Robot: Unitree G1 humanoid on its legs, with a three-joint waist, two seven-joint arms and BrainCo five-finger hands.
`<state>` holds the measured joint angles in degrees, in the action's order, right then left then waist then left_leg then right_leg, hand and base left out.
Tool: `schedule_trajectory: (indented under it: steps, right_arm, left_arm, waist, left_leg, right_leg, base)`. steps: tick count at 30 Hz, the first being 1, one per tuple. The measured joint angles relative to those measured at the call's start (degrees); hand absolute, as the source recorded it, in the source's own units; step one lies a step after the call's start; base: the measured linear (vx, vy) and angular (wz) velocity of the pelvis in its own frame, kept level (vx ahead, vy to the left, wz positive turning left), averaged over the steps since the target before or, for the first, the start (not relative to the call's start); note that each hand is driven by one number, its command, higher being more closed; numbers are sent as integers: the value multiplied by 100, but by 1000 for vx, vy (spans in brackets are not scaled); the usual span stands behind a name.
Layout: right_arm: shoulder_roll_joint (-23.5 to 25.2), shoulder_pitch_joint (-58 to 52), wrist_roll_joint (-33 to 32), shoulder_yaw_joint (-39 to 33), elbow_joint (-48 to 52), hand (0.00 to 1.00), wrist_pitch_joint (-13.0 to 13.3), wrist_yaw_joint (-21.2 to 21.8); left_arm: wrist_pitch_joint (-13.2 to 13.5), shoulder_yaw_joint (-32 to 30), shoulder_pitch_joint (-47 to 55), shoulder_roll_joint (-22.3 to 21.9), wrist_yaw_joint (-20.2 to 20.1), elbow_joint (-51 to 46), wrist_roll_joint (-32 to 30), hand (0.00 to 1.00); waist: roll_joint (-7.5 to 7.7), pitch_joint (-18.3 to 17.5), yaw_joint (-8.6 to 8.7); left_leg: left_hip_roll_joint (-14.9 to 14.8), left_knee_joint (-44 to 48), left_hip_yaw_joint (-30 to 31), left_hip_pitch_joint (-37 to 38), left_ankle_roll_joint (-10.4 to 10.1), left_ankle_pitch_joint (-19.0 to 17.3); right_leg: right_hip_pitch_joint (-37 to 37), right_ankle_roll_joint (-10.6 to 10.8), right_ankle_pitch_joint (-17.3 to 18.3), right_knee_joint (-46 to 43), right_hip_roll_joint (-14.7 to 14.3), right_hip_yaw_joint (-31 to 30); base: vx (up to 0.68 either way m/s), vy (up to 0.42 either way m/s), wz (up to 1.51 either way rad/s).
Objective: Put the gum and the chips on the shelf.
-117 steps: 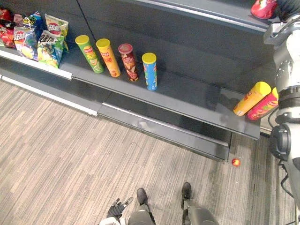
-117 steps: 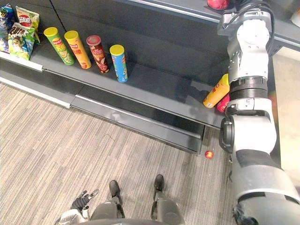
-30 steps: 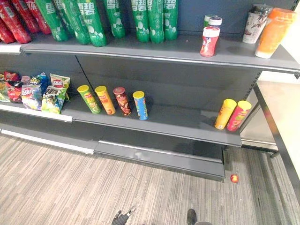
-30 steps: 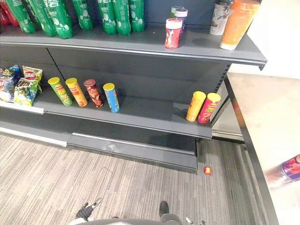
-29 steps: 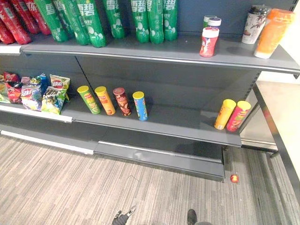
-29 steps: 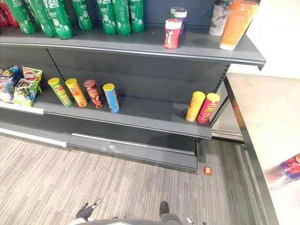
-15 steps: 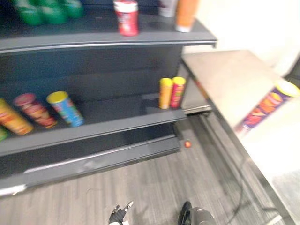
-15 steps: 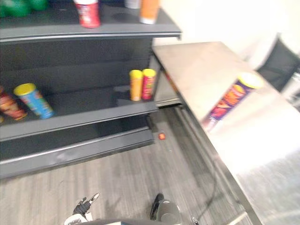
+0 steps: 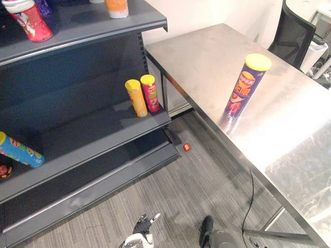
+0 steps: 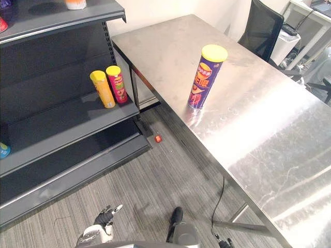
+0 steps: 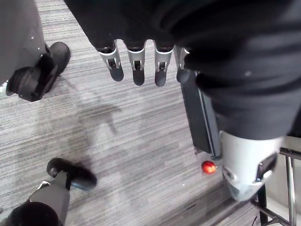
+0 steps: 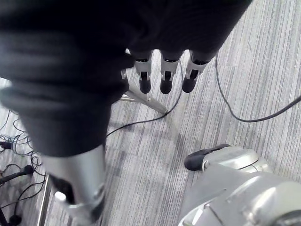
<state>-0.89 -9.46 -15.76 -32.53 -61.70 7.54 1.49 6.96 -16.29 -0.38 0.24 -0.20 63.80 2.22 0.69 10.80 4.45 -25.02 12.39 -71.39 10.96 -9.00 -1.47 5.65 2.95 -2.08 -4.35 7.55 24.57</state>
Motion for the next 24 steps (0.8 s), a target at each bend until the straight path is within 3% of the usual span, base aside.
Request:
schedule_trajectory:
  steps: [13, 16, 17, 19, 20, 21, 22, 23, 24]
  right_arm:
    - [-36, 155, -4, -68, -169, 0, 22, 25]
    - [-28, 190, -11, -71, -235, 0, 19, 31]
    - [-37, 180, -18, -73, -228, 0, 23, 26]
    - [-39, 163, -60, -71, -216, 0, 36, 21]
    - [-37, 161, -62, -68, -216, 0, 41, 23]
    - [-110, 173, -84, -76, -224, 0, 57, 11]
    - [-152, 179, -111, -81, -237, 0, 59, 2]
    - [-256, 177, -111, -121, -271, 0, 58, -18]
    - [-316, 142, -109, -249, -287, 0, 58, -23]
  left_arm:
    - [-6, -197, 17, 35, 12, -3, 73, 0]
    - [-7, -235, 158, 16, 26, -2, 332, 0]
    - [-9, -257, 250, 13, 26, -3, 473, 0]
    - [0, -350, 297, -22, -7, -38, 788, 0]
    - [14, -435, 372, -12, -10, -61, 925, 0]
    - [73, -413, 398, -4, 0, -80, 1071, 0]
    - [78, -381, 400, -13, 4, -95, 1108, 0]
    - [135, -265, 424, -14, -2, -94, 1107, 0]
    - [163, -142, 460, -12, -2, -96, 1105, 0]
  waist:
    - [-124, 105, 82]
    - [-219, 165, 145]
    - [-253, 170, 156]
    - [-275, 181, 136]
    - [-253, 174, 124]
    - [-214, 181, 122]
    - [-247, 194, 124]
    - [-268, 202, 114]
    - [-271, 200, 108]
  left_leg:
    - [-54, 413, 112, -135, 117, -239]
    - [-320, 872, -180, 252, 80, -244]
    - [-575, 1321, -112, 358, 179, -147]
    - [-787, 1850, 689, 272, 627, 214]
    - [-797, 2207, 1755, -70, 976, 703]
    - [-519, 2364, 2919, -424, 567, 164]
    - [-279, 2316, 3373, -516, 484, -160]
    - [166, 2112, 3974, -601, 426, -642]
    - [503, 1724, 4311, -613, 318, -876]
  right_leg:
    - [348, 1, 170, -541, 242, -21]
    - [320, -38, 515, -829, 185, -240]
    - [314, -99, 589, -940, 114, -408]
    - [315, -184, 657, -1006, -10, -734]
    - [286, -214, 669, -966, -103, -1038]
    - [263, -245, 660, -865, -137, -1411]
    - [219, -262, 650, -793, -166, -1583]
    - [92, -272, 643, -667, -207, -1887]
    - [-84, -270, 645, -541, -266, -2091]
  base:
    - [-80, 36, 1]
    - [-15, 5, -48]
    - [15, -41, -86]
    - [24, -77, -99]
    - [62, -90, -117]
    - [84, -55, -120]
    - [123, 10, -118]
    - [151, 63, -110]
    - [127, 64, -117]
